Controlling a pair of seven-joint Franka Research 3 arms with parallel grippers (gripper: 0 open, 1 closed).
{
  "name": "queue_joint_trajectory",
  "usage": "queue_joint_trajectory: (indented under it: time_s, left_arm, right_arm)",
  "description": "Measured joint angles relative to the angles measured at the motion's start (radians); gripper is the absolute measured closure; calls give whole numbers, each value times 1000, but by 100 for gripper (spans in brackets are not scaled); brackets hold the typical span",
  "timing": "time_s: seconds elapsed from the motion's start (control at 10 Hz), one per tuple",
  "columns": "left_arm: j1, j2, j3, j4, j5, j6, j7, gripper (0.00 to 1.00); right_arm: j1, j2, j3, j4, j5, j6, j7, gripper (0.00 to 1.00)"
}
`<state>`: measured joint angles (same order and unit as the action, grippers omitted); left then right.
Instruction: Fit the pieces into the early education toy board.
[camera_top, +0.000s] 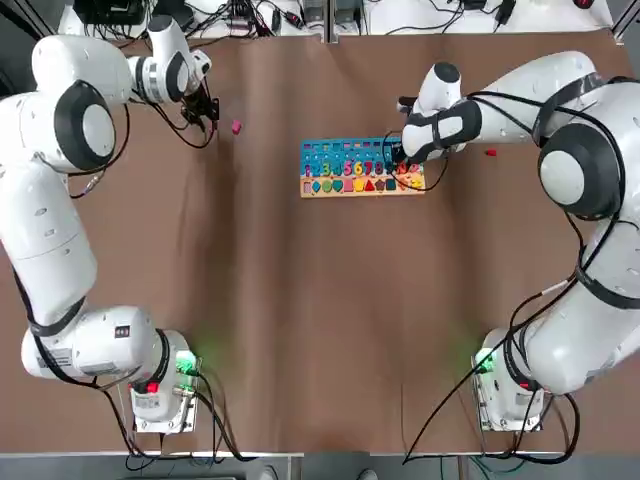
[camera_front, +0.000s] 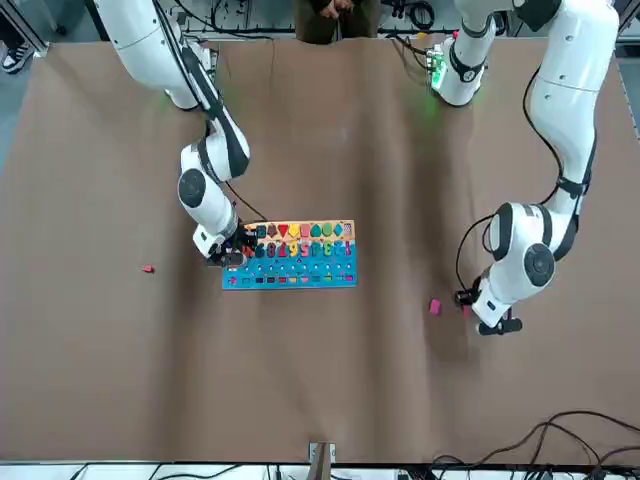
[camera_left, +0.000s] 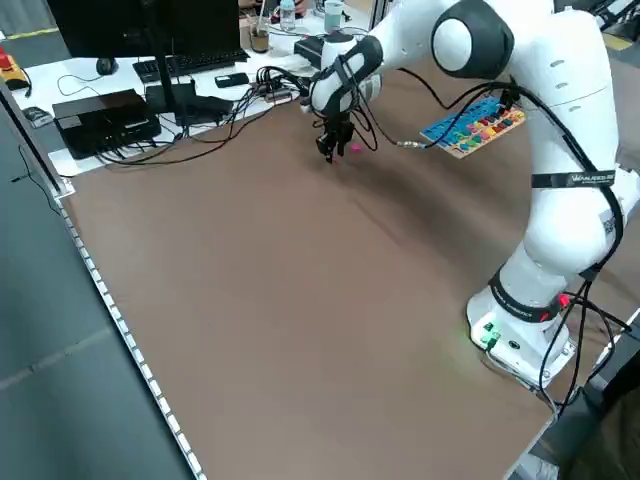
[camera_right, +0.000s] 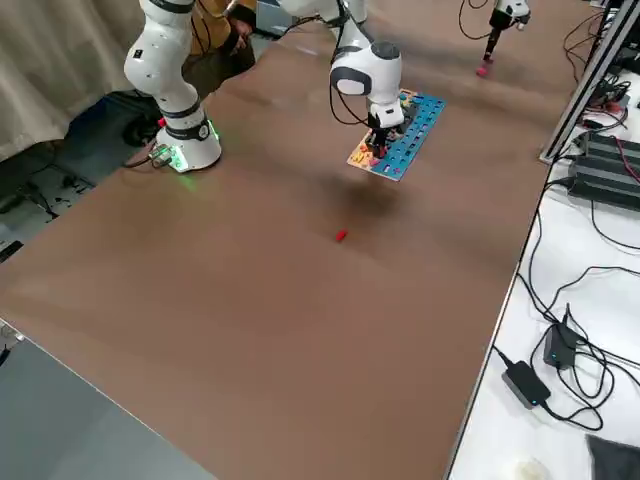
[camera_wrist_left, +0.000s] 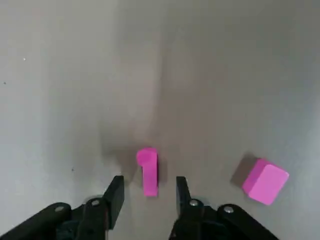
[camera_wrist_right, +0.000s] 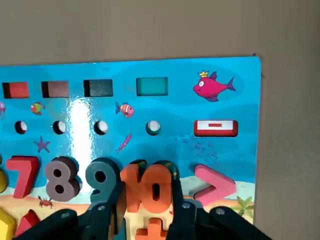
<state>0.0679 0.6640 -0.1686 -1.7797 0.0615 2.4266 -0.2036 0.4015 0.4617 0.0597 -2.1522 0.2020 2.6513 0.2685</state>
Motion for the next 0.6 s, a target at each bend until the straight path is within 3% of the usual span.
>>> queue_joint_trajectory:
  time_s: [0.6]
  left_arm:
    - [0, 0, 1, 0, 0, 1, -2, 56]
  right_arm:
    - [-1, 0, -4, 5, 0, -18, -9, 60]
